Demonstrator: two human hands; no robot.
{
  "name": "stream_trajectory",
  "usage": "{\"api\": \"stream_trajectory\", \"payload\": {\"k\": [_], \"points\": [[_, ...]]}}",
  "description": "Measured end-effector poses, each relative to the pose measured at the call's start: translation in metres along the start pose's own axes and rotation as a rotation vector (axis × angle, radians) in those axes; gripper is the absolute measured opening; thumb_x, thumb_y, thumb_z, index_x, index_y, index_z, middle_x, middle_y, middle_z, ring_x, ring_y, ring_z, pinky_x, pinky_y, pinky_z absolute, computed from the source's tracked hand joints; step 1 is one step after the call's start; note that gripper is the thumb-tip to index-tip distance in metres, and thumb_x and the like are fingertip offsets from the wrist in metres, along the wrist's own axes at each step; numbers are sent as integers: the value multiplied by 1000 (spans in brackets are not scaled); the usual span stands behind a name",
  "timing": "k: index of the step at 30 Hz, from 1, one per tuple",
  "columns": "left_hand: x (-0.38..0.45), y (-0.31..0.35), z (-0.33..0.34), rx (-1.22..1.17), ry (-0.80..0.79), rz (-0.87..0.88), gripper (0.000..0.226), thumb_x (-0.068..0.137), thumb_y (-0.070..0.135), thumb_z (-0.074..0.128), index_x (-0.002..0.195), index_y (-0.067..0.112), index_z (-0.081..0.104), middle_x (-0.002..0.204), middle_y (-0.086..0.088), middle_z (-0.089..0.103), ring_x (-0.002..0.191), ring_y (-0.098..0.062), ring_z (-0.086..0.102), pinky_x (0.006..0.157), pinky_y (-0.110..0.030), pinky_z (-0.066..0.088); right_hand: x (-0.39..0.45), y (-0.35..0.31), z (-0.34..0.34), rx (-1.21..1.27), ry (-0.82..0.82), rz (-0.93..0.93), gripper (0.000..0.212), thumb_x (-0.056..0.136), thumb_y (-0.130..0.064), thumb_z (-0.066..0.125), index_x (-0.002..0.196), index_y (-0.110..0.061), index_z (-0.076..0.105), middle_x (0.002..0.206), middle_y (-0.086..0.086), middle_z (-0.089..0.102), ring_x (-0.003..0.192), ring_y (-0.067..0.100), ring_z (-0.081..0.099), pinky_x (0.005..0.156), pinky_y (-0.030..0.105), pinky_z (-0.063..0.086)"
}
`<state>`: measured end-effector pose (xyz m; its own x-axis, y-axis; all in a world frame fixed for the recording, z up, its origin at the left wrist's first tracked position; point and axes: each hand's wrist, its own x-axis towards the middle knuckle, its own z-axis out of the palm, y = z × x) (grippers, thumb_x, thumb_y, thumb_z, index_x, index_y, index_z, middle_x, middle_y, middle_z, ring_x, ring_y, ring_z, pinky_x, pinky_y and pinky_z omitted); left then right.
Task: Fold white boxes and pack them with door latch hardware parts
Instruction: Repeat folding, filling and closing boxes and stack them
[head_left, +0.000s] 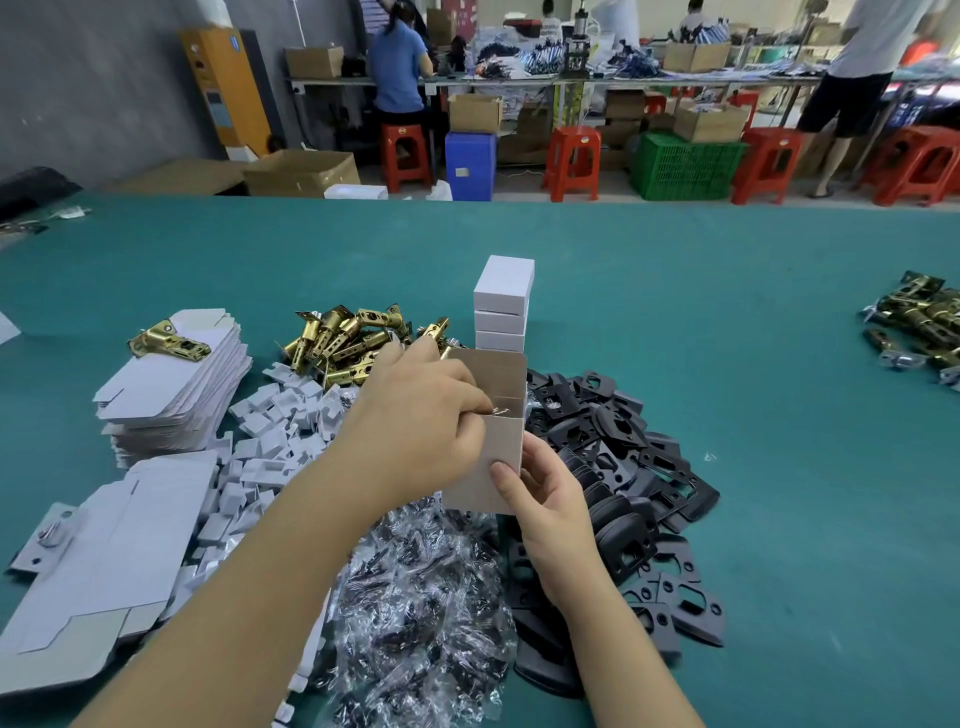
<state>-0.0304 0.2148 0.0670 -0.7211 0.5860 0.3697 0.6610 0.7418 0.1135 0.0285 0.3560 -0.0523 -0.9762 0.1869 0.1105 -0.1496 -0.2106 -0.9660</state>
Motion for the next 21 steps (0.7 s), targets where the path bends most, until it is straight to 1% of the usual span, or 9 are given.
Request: {"api": "stream_trajectory", "payload": {"k": [3, 6, 10, 13, 15, 17, 18, 19, 21], "points": [[-3, 3, 2, 32, -20, -20, 50, 86, 37, 32, 104, 34, 79, 99, 17, 74, 89, -16, 41, 86, -38, 28, 0, -1, 0, -9, 1, -8, 29, 93, -27, 69, 114, -46, 71, 114, 0, 75, 104, 14, 70, 84, 28, 57], [-2, 3, 4, 96, -49, -42, 51, 91, 47, 29, 102, 35, 77, 93, 16, 73, 90, -14, 41, 85, -36, 24, 0, 2, 0, -21, -7, -15, 31, 93, -26, 69, 119, -43, 70, 117, 0, 74, 108, 17, 69, 86, 30, 58], [-2, 1, 5, 165, -92, -44, 41, 99, 54, 37, 110, 40, 74, 100, 17, 70, 96, -15, 40, 88, -38, 25, 0, 5, 0, -60, -8, -16, 33, 93, -27, 69, 125, -37, 68, 116, 0, 74, 108, 21, 68, 88, 35, 59], [-5, -1, 9, 133, -32, -12, 35, 99, 53, 45, 115, 42, 73, 102, 18, 67, 96, -16, 36, 84, -37, 21, 0, 7, -1, -61, -1, -9, 34, 93, -29, 70, 127, -34, 67, 116, 0, 74, 108, 22, 68, 88, 36, 59], [-8, -3, 12, 19, 84, -7, 29, 95, 47, 56, 114, 36, 75, 103, 14, 64, 99, -19, 38, 84, -36, 21, 0, 8, -2, -38, 7, 5, 33, 92, -29, 70, 125, -34, 67, 116, 1, 74, 108, 22, 69, 88, 35, 59], [-11, -8, 17, -144, 234, -74, 31, 89, 42, 64, 116, 30, 74, 108, 5, 57, 105, -22, 42, 91, -36, 28, 1, 8, -2, -3, 14, 22, 35, 91, -29, 70, 126, -31, 66, 116, 1, 74, 107, 19, 69, 89, 36, 59], [-14, -11, 19, -246, 272, -120, 34, 88, 39, 66, 121, 29, 71, 113, 4, 53, 110, -20, 42, 95, -33, 31, 1, 8, -2, 10, 16, 29, 36, 91, -29, 70, 127, -29, 66, 116, 1, 74, 107, 17, 69, 89, 36, 59], [-17, -14, 21, -361, 273, -164, 38, 90, 36, 69, 127, 31, 66, 119, 5, 50, 115, -16, 43, 98, -28, 34, 1, 9, -2, 15, 17, 34, 37, 90, -29, 69, 127, -28, 65, 116, 0, 74, 107, 16, 69, 90, 36, 60], [-23, -21, 26, -576, 203, -237, 47, 90, 31, 73, 133, 40, 54, 125, 13, 49, 116, -2, 49, 96, -18, 42, 2, 9, 0, 11, 15, 40, 38, 90, -30, 69, 127, -28, 64, 116, -2, 74, 107, 15, 69, 88, 36, 60]]}}
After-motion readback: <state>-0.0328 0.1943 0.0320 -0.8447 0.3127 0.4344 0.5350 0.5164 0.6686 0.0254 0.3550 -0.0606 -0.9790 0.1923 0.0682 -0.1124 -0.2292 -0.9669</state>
